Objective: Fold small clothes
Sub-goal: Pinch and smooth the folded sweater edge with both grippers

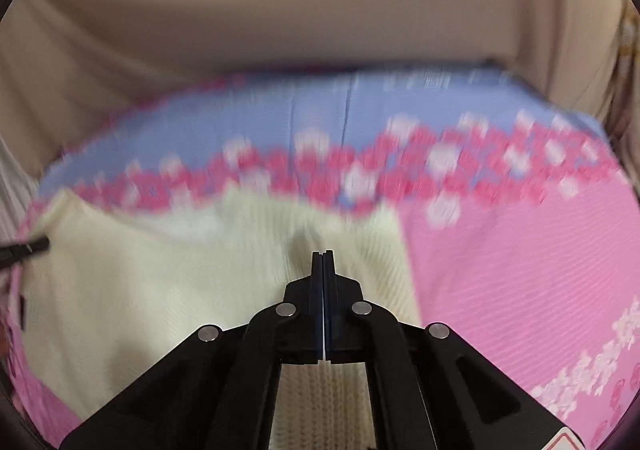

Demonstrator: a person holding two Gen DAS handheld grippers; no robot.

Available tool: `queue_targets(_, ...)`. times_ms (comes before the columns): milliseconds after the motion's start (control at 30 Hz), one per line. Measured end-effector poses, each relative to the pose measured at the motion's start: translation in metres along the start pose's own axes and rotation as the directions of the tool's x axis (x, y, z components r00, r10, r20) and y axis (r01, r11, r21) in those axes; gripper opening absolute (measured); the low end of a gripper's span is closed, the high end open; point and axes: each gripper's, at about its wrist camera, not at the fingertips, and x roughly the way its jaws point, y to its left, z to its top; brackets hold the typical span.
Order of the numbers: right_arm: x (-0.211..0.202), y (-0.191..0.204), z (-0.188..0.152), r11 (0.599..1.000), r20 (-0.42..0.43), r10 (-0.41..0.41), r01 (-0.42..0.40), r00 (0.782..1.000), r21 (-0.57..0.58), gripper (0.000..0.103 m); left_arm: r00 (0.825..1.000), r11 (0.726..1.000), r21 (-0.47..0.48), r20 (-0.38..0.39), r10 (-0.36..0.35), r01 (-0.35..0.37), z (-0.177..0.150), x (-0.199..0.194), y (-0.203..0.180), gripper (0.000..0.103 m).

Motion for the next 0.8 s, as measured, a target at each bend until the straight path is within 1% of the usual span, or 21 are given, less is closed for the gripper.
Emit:
queue_targets(33, -0.023, -0.002, 0.012, 1.0, 0.072, -0.004, 0.002, 0.997, 0.018, 0.001, 1.0, 1.0, -0.004, 0.006, -0.002, 0.002, 0.004, 0.0, 0.0, 0.007)
queue_targets(67, -0.038, -0.005, 0.021, 0.999, 0.122, -0.009, 0.005, 0.992, 0.034, 0.001, 1.0, 1.0, -0.001, 0.001, 0.006, -0.006, 0.007, 0.005, -0.001, 0.007)
queue_targets(133, -0.052, -0.013, 0.035, 0.998, 0.189, -0.026, 0.014, 0.982, 0.063, 0.001, 0.999, 1.0, -0.006, -0.036, 0.03, -0.03, 0.006, 0.024, -0.001, 0.007)
queue_targets(167, -0.047, -0.017, 0.04, 0.998, 0.181, -0.019, 0.008, 0.983, 0.063, 0.001, 0.998, 0.999, -0.009, -0.051, 0.031, -0.032, 0.004, 0.03, -0.002, 0.007)
queue_targets(200, -0.033, -0.021, 0.041, 0.998, 0.142, -0.005, -0.003, 0.99, 0.059, 0.001, 0.998, 0.999, -0.01, -0.058, 0.033, -0.034, 0.002, 0.032, -0.002, 0.007)
queue_targets(233, -0.015, -0.024, 0.039, 0.998, 0.072, 0.009, -0.013, 0.997, 0.061, 0.004, 0.997, 0.999, -0.005, -0.062, 0.039, -0.039, -0.001, 0.034, -0.003, 0.007)
queue_targets(267, 0.0, -0.026, 0.035, 0.997, 0.017, 0.028, -0.029, 0.999, 0.069, 0.007, 0.997, 0.999, 0.005, -0.061, 0.046, -0.045, -0.005, 0.035, -0.003, 0.007)
queue_targets(300, 0.009, -0.024, 0.026, 0.996, -0.014, 0.052, -0.051, 0.999, 0.07, 0.009, 0.997, 0.999, 0.011, -0.061, 0.05, -0.05, -0.006, 0.036, -0.003, 0.007)
queue_targets(367, 0.017, -0.014, 0.01, 0.998, -0.051, 0.053, -0.052, 0.997, 0.027, 0.022, 0.996, 0.998, 0.019, -0.068, 0.057, -0.056, -0.01, 0.038, -0.003, 0.007)
queue_targets(400, 0.022, -0.01, 0.004, 0.999, -0.065, 0.047, -0.047, 0.997, 0.009, 0.036, 0.995, 0.998, 0.021, -0.075, 0.059, -0.058, -0.011, 0.04, -0.002, 0.007)
queue_targets(433, 0.028, -0.006, -0.003, 0.999, -0.08, 0.04, -0.041, 0.996, -0.003, 0.042, 0.995, 0.998, 0.023, -0.078, 0.062, -0.06, -0.012, 0.041, -0.002, 0.007)
queue_targets(500, 0.043, -0.002, -0.012, 0.999, -0.121, 0.028, -0.03, 0.992, -0.014, 0.042, 0.995, 0.998, 0.026, -0.082, 0.064, -0.062, -0.012, 0.042, -0.001, 0.007)
queue_targets(533, 0.053, -0.001, -0.016, 1.0, -0.15, 0.015, -0.018, 0.989, -0.021, 0.029, 0.995, 0.998, 0.025, -0.082, 0.06, -0.058, -0.011, 0.041, -0.001, 0.007)
queue_targets(567, 0.06, -0.002, -0.019, 1.0, -0.169, 0.005, -0.01, 0.986, -0.029, 0.01, 0.996, 0.998, 0.025, -0.075, 0.054, -0.052, -0.01, 0.038, -0.001, 0.007)
queue_targets(600, 0.062, -0.002, -0.02, 0.999, -0.174, 0.006, -0.011, 0.985, -0.032, 0.007, 0.998, 0.999, 0.024, -0.055, 0.044, -0.042, -0.006, 0.03, -0.001, 0.007)
queue_targets(633, 0.056, -0.002, -0.017, 1.0, -0.147, 0.012, -0.015, 0.989, -0.015, 0.007, 0.999, 0.999, 0.024, -0.036, 0.034, -0.034, -0.002, 0.023, -0.001, 0.007)
queue_targets(700, 0.026, -0.004, -0.002, 0.999, -0.037, 0.041, -0.041, 0.998, 0.019, 0.006, 1.0, 1.0, 0.014, 0.001, 0.022, -0.022, 0.007, 0.011, 0.001, 0.007)
queue_targets(733, 0.007, -0.005, 0.008, 0.998, 0.024, 0.049, -0.05, 0.999, 0.032, 0.006, 1.0, 1.0, 0.005, 0.02, 0.019, -0.02, 0.013, 0.008, 0.002, 0.007)
queue_targets(800, -0.02, -0.008, 0.026, 0.998, 0.123, 0.043, -0.049, 0.991, 0.044, 0.006, 0.998, 0.998, 0.018, 0.027, 0.052, -0.052, 0.018, 0.015, 0.001, 0.007)
